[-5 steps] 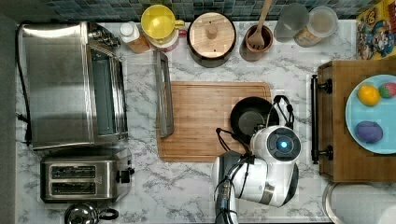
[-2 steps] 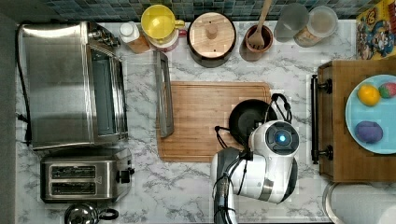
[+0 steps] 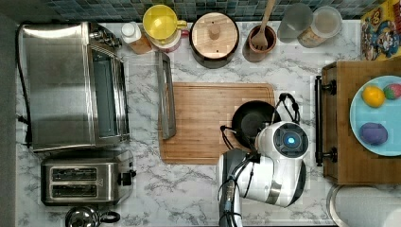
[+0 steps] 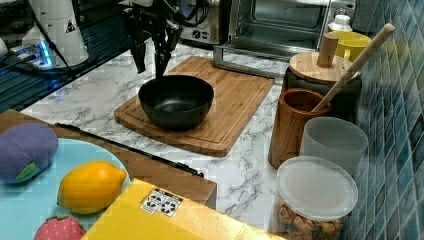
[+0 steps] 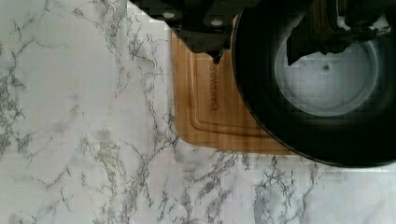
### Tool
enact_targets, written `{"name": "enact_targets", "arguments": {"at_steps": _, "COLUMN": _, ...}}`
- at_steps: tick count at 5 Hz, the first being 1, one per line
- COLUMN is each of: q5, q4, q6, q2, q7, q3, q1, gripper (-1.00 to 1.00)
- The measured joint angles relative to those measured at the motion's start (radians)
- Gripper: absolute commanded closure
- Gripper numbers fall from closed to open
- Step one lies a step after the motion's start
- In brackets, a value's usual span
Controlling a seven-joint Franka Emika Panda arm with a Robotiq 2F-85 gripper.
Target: Put the bowl on the board.
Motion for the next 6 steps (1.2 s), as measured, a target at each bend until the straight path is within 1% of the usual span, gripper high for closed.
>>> {"name": "enact_targets", "arguments": {"at_steps": 1, "q5": 0.0, "q4": 0.018, "q6": 0.0, "q2": 0.0, "q7": -0.001, "q3": -0.003, "q1": -0.003, "gripper": 0.0}}
{"name": "enact_targets", "arguments": {"at_steps": 2, "q5": 0.032, "q4": 0.025, "q6": 0.0, "q2": 0.0, "q7": 0.0, "q3": 0.0, "q1": 0.0, "gripper": 0.0}}
{"name": "enact_targets", "arguments": {"at_steps": 3, "q5": 0.037, "q4": 0.027, "q6": 0.015, "q2": 0.0, "q7": 0.0, "q3": 0.009, "q1": 0.0, "gripper": 0.0}}
{"name": "enact_targets", "arguments": {"at_steps": 6, "q5": 0.03, "q4": 0.027, "q6": -0.002, "q2": 0.001, "q7": -0.001, "q3": 0.013, "q1": 0.001, "gripper": 0.0}}
